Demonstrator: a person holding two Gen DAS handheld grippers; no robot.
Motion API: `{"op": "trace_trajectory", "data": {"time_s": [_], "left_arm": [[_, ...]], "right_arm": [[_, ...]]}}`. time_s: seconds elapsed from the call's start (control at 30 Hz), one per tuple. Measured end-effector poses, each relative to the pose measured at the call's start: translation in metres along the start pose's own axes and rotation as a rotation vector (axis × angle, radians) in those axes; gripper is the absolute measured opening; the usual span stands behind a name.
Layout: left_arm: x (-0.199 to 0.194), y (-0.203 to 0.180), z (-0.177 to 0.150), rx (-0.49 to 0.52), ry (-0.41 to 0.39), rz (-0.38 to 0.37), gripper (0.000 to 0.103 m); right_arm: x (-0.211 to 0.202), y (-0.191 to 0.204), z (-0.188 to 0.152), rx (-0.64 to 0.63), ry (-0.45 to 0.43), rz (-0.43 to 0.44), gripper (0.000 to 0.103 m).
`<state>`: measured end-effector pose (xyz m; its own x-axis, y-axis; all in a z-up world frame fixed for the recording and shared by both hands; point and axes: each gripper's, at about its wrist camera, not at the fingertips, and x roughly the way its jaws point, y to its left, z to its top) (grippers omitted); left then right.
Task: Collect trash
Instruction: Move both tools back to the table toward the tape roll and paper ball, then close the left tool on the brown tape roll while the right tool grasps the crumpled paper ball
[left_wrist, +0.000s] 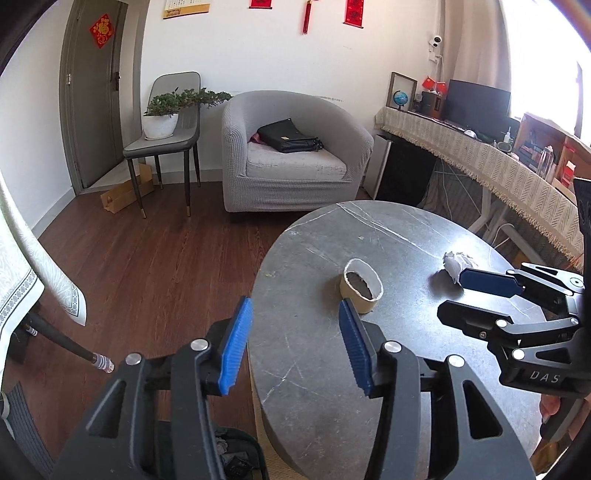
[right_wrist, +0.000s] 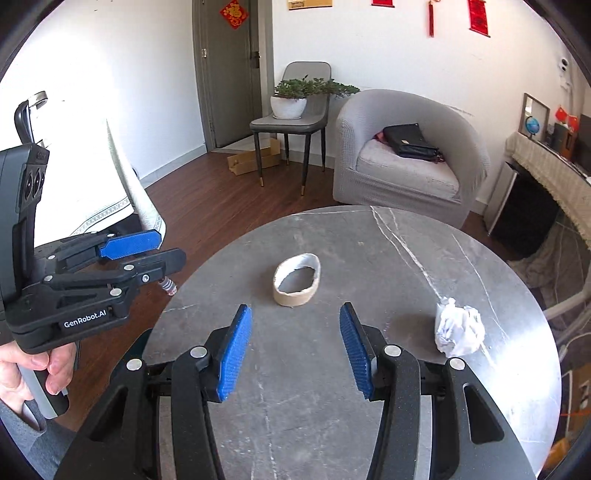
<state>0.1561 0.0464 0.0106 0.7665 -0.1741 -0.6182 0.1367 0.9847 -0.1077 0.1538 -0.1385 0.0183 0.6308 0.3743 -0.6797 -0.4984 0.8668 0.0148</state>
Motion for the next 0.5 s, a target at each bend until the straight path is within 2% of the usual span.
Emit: {"op": "trace_trajectory", "data": {"time_s": [0.07, 0.1, 0.17, 0.27, 0.5], "left_arm": [[0.009, -0.011, 0.002, 0.023, 0.011, -0.017, 0.063], [0.014, -0.017, 0.002, 0.039, 0.016, -0.011, 0.064], [0.024, -0.025, 0.003, 0.063, 0.029, -0.005, 0.067], [0.038, -0.033, 0.005, 0.065, 0.054, -0.022, 0.07], [0.063, -0.05, 0.006, 0.072, 0.099, -0.033, 0.073]], "right_arm": [[0.001, -0.014, -0.007, 0.026, 0.005, -0.018, 0.055], [0.001, -0.021, -0.011, 0.039, 0.008, -0.026, 0.06], [0.003, -0.035, -0.016, 0.063, 0.019, -0.046, 0.063], [0.001, -0.057, -0.021, 0.099, 0.02, -0.074, 0.072], [-0.004, -0.098, -0.032, 0.186, 0.015, -0.08, 0.08]]}}
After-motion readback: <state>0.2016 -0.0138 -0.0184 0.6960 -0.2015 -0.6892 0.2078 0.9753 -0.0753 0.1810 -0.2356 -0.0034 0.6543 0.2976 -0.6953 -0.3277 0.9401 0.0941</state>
